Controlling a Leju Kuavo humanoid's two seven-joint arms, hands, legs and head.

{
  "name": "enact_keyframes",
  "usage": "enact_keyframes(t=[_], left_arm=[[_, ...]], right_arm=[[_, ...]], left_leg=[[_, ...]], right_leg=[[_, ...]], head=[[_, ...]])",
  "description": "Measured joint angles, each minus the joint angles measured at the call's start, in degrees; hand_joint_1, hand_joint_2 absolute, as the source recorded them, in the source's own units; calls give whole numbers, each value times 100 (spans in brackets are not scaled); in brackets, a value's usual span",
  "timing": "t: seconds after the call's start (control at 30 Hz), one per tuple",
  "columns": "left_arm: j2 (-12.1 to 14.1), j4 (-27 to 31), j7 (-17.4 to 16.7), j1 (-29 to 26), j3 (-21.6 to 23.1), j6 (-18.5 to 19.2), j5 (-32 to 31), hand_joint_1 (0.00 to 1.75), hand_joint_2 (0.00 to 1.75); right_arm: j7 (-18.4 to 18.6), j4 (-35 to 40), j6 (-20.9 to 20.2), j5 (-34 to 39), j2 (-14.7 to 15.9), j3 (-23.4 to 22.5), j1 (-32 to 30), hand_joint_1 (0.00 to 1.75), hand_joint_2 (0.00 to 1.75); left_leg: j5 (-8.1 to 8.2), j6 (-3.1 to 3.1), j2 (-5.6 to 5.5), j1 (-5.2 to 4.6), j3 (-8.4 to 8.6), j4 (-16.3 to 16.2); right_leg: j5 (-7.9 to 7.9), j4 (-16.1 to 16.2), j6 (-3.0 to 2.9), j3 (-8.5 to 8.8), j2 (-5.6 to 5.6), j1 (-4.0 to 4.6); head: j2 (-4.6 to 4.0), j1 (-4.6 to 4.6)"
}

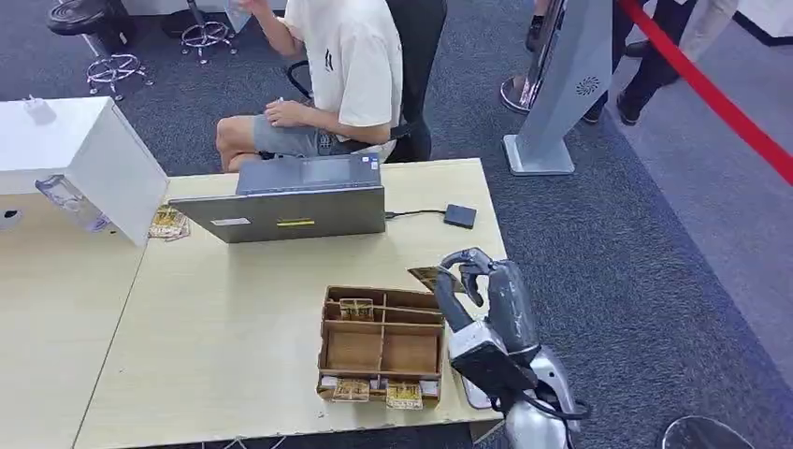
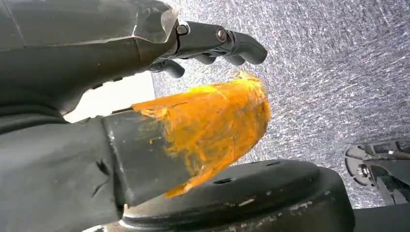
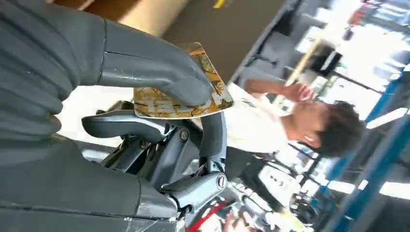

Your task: Pass the card to the sensor for recognition and then transmit it.

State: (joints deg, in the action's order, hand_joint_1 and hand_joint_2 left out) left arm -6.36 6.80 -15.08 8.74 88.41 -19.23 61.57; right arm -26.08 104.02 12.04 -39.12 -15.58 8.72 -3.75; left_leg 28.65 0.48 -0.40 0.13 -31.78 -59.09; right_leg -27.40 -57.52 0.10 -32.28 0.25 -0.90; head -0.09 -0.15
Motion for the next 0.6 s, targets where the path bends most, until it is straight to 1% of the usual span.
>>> enact_keyframes(t=[0.13, 0.33, 0.47, 0.6], left_arm=[[0, 0, 2, 0, 0, 0, 7, 0, 0], [-2, 0, 2, 1, 0, 2, -42, 0, 0], [-2, 0, 7, 1, 0, 4, -140, 0, 0], [-2, 0, 15, 2, 0, 15, -264, 0, 0]], right_arm=[[-52, 251, -225, 367, -9, -81, -27, 175, 175], [-118, 415, -317, 494, -22, -155, -45, 175, 175], [-179, 437, -301, 226, -22, -146, -45, 175, 175], [-229, 437, -132, -191, -20, -31, -20, 175, 175]], left_leg=[[0, 0, 0, 1, 0, 0], [-1, 0, 0, 1, 0, 0], [0, 0, 0, 1, -1, 0], [0, 0, 0, 1, -2, 0]], right_leg=[[0, 0, 0, 0, -1, 1], [0, 0, 0, 1, 0, 1], [0, 0, 0, 1, -1, 1], [0, 0, 0, 1, -1, 0]], head=[[0, 2], [0, 2], [0, 2], [0, 2]])
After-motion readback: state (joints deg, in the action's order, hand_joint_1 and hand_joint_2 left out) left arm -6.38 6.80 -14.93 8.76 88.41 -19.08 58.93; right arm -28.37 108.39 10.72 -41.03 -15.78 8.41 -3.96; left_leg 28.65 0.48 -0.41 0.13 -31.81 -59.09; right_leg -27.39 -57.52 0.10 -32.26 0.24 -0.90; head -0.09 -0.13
